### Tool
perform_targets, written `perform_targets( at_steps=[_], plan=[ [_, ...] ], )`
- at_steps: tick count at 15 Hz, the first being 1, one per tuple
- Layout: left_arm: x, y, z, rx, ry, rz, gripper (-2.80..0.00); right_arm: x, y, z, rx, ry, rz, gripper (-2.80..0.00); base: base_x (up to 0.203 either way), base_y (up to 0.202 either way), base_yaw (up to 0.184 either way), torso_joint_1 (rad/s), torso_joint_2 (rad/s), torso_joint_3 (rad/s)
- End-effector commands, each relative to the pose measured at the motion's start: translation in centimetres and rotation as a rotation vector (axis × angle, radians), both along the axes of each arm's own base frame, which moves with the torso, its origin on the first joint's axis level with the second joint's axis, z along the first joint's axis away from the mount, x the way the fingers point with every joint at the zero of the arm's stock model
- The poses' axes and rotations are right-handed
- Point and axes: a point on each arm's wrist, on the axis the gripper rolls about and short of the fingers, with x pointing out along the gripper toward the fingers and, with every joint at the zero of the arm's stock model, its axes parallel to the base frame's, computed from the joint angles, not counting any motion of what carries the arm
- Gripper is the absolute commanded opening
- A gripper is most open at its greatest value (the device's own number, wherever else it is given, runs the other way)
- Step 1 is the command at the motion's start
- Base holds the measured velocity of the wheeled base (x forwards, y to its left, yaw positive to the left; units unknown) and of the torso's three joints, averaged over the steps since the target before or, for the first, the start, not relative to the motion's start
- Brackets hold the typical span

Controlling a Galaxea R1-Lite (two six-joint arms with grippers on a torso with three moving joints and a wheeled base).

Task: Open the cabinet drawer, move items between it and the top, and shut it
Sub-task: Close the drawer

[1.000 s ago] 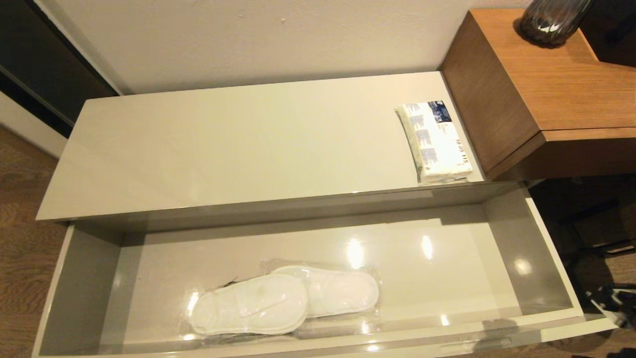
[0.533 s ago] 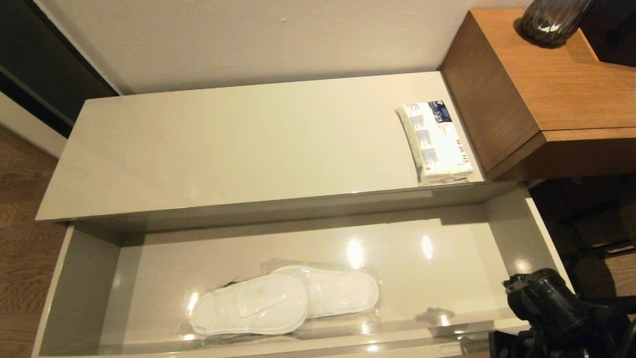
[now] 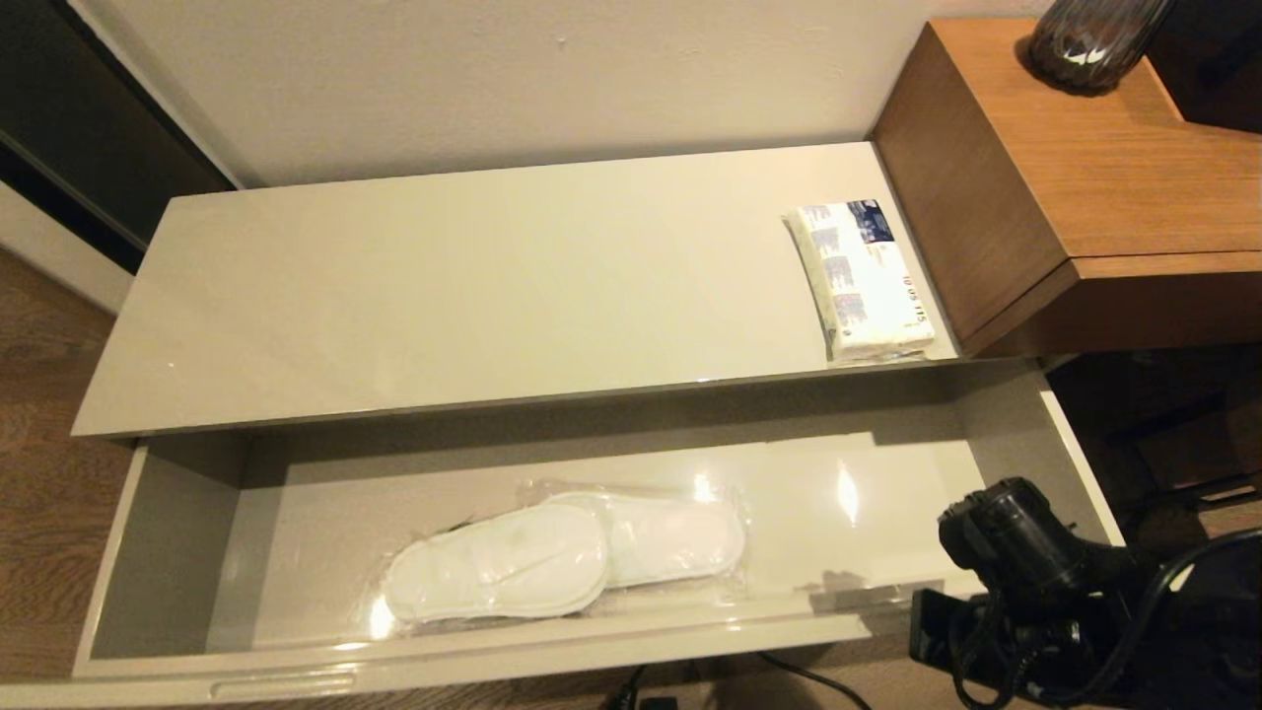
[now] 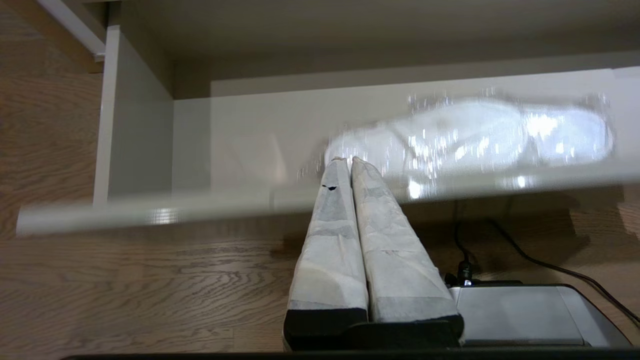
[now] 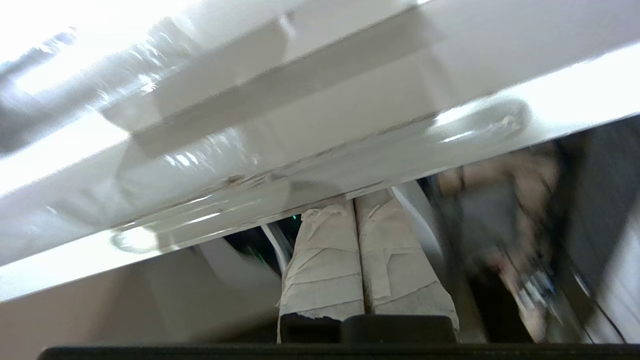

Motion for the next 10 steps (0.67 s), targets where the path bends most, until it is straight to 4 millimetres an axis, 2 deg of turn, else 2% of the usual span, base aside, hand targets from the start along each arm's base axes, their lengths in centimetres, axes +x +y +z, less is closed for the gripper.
perform_targets(
  at_steps=[1, 4, 10],
  plan=[
    [0.0, 0.0, 0.0, -0.001, 0.0, 0.001, -2.8, 2.5, 1.4, 2.0, 0.01, -0.082, -0.041, -2.8, 0.0, 0.0, 0.0, 0.0, 0.0, 0.0],
    [0.0, 0.0, 0.0, -0.001, 0.0, 0.001, -2.8, 5.4, 2.7, 3.2, -0.072, -0.129, -0.157, -2.8, 0.0, 0.0, 0.0, 0.0, 0.0, 0.0],
    [0.0, 0.0, 0.0, -0.001, 0.0, 0.001, -2.8, 4.1, 1.9, 6.8, -0.077, -0.204, -0.165, -2.8, 0.0, 0.0, 0.0, 0.0, 0.0, 0.0]
  ],
)
